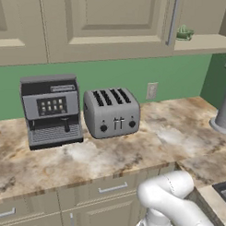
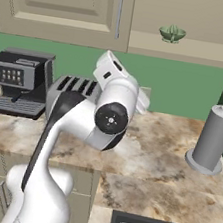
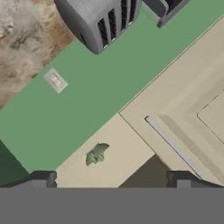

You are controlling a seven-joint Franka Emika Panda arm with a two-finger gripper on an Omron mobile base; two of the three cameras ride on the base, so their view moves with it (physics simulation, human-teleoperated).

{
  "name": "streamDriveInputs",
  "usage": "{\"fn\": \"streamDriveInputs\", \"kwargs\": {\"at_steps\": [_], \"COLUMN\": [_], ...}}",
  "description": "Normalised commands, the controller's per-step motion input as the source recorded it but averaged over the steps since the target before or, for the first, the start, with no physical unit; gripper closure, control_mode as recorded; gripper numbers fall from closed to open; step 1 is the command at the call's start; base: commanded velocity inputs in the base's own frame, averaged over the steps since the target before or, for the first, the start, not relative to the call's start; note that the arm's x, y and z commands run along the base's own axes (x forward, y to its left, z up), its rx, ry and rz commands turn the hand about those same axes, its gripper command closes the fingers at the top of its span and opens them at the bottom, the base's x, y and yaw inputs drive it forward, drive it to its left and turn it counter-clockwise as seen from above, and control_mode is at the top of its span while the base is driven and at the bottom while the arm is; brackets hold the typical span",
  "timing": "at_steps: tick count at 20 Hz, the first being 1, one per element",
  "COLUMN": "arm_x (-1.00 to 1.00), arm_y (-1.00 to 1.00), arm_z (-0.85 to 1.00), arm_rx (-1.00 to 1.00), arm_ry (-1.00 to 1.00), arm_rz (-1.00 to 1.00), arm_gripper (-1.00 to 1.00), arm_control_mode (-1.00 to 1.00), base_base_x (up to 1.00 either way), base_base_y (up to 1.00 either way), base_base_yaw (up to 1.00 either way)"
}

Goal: Pick the candle and candle from the dining table and place them in the open cabinet. Close the cabinet after placing the objects.

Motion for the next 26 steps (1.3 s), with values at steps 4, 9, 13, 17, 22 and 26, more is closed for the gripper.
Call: {"fn": "streamDriveInputs", "kwargs": {"at_steps": [4,9,13,17,22,26], "arm_x": [-0.23,-0.27,-0.26,-0.37,-0.26,-0.31], "arm_y": [0.0,-0.05,-0.14,-0.28,-0.39,-0.38], "arm_z": [-0.01,0.04,0.0,0.0,0.0,0.0], "arm_rx": [0.13,0.18,0.21,0.15,0.1,0.06], "arm_ry": [-0.02,-0.09,-0.02,-0.07,-0.05,-0.06], "arm_rz": [-0.01,-0.11,-0.12,-0.07,-0.05,-0.01], "arm_gripper": [-1.0,-1.0,-1.0,-1.0,-1.0,-1.0], "arm_control_mode": [-1.0,-1.0,-1.0,-1.0,-1.0,-1.0], "base_base_x": [0.0,0.0,0.0,0.0,0.0,0.0], "base_base_y": [0.0,0.0,0.0,0.0,0.0,0.0], "base_base_yaw": [0.0,0.0,0.0,0.0,0.0,0.0]}}
